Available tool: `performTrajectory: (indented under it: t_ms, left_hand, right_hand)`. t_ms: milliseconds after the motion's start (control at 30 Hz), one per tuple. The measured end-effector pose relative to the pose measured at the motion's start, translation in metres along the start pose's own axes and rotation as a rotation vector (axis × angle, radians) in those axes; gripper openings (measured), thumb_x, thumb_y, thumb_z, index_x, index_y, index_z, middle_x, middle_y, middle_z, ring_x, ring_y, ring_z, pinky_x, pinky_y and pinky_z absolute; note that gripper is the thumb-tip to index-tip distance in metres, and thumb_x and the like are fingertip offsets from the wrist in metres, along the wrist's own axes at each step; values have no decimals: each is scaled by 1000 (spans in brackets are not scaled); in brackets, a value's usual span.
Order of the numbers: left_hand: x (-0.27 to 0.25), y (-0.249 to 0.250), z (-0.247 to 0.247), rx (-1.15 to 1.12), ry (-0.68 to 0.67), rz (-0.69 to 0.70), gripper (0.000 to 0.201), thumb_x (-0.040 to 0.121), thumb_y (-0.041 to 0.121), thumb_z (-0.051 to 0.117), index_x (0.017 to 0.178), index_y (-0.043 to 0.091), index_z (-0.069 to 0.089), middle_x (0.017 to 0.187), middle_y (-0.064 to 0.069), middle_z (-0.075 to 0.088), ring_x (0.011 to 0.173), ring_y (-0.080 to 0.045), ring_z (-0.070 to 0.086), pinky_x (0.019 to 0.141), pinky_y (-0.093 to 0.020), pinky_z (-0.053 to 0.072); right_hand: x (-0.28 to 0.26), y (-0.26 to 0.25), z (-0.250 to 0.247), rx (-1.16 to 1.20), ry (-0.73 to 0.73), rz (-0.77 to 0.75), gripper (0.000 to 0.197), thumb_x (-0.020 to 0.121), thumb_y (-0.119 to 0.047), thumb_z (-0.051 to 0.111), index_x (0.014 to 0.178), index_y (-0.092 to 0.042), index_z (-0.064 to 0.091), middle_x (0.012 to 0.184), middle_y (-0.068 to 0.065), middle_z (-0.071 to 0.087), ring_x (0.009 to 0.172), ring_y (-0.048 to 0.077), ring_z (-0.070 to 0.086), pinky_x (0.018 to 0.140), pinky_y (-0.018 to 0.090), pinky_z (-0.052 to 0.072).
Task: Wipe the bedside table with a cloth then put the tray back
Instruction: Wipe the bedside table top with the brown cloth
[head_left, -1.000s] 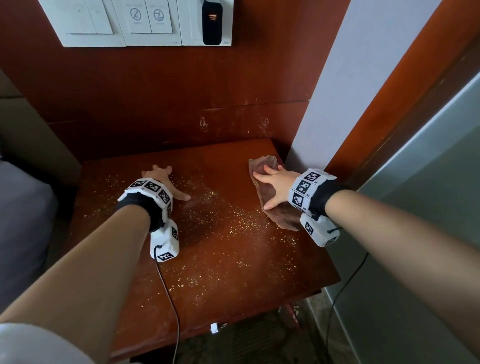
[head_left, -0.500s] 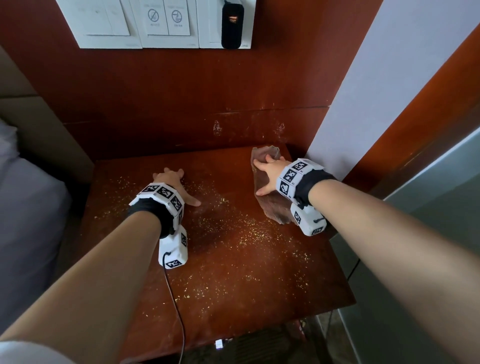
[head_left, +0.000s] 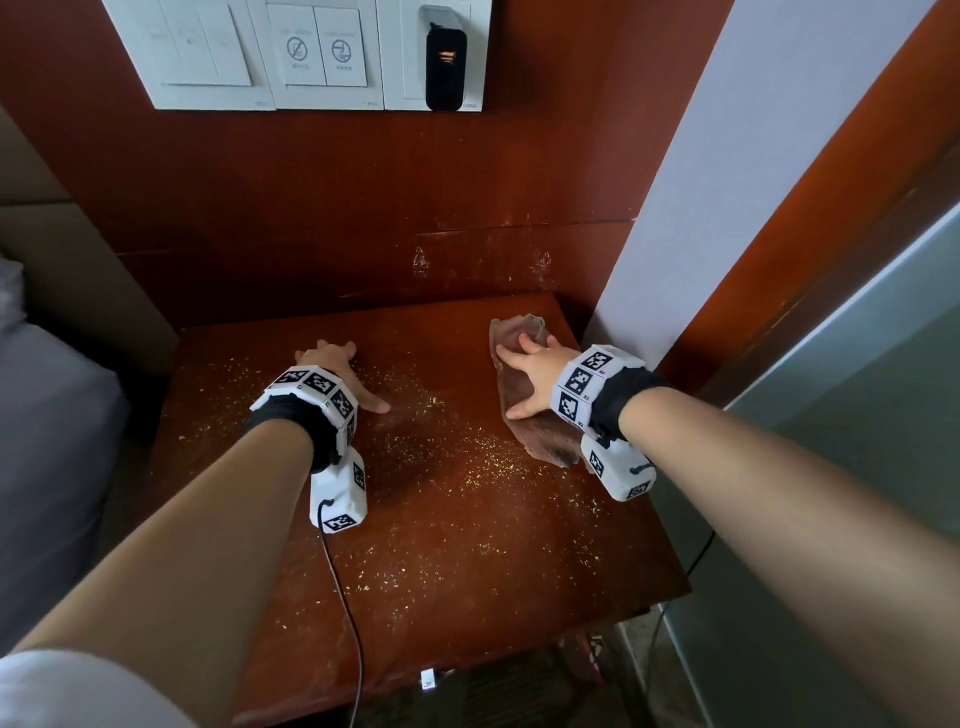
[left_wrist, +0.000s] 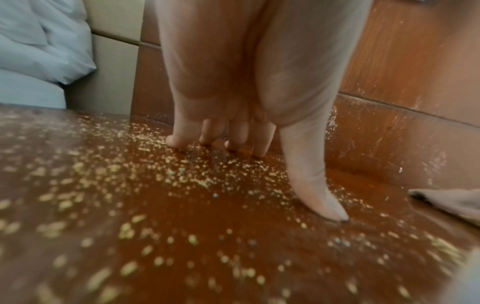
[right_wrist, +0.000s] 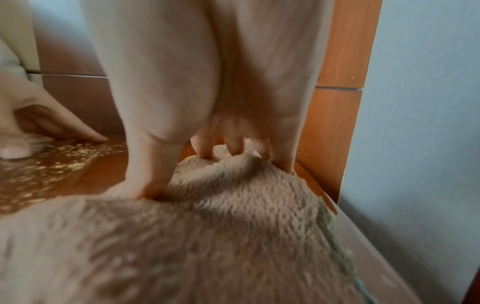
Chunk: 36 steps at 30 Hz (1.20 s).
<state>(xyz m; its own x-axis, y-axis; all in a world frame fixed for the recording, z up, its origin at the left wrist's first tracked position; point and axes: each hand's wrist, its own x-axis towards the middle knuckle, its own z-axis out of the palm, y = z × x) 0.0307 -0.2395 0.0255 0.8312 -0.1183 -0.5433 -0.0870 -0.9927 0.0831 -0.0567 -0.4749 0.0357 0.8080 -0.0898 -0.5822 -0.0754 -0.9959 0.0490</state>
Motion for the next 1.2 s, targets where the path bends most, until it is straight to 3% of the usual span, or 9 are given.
performTrajectory:
  t_ms: [500, 833, 1200]
  left_hand:
    - [-3, -2, 3, -15, -5, 13, 108, 74, 46, 74, 154, 23, 5, 160, -10, -4, 146, -38, -2, 116, -52, 22]
    - [0, -1, 0, -56, -61, -10, 109, 74, 42, 75, 154, 24, 2, 160, -9, -10, 146, -36, -11, 117, -53, 18]
    - [-5, 2, -2, -15, -51, 8, 106, 77, 42, 73, 154, 19, 3, 160, -13, -7, 147, -37, -5, 117, -48, 13]
  right_hand:
    - [-14, -7, 11, -46, -11, -39, 98, 82, -59, 59, 152, -33, -5, 160, 7, -10, 145, 44, -5, 116, 56, 14]
    - [24, -30, -18, -44, 7, -39, 98, 82, -60, 57, 152, -32, -5, 160, 8, -11, 144, 46, -6, 116, 57, 11]
    - [51, -45, -37, -76, 23, -40, 98, 81, -64, 56, 152, -32, -5, 160, 8, -10, 144, 45, -3, 115, 57, 14]
